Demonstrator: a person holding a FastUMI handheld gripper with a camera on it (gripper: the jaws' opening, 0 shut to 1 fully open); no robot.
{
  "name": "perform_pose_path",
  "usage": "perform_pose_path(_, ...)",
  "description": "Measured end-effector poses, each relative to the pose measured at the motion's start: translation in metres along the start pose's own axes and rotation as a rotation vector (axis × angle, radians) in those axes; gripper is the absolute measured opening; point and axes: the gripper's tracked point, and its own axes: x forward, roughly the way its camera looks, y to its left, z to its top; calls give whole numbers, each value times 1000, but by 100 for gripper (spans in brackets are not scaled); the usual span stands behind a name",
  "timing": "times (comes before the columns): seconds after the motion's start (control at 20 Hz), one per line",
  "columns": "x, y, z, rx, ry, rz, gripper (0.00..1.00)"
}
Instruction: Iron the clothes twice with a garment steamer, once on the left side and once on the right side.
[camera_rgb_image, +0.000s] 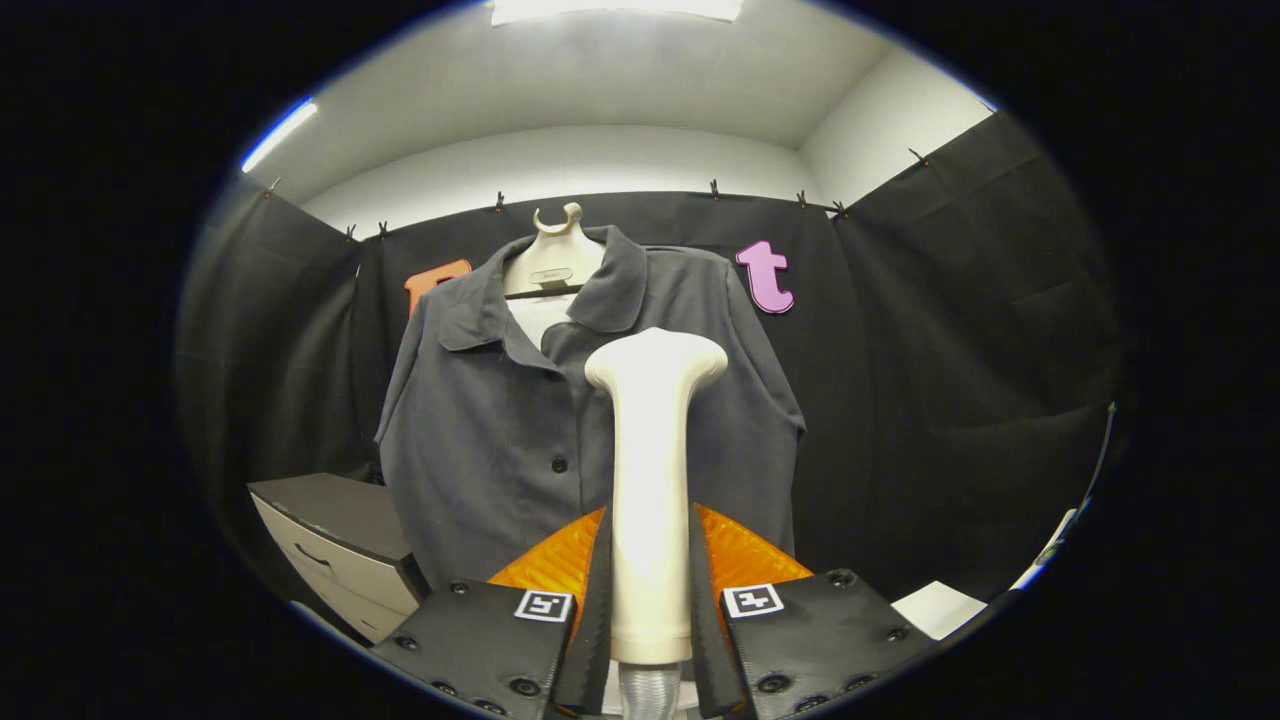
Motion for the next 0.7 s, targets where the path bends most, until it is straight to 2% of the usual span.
perform_pose_path(0.3, 12, -3, -14, 15, 20, -11, 41)
perform_pose_path(0.7, 6, -6, -25, -1, 34, -30, 41)
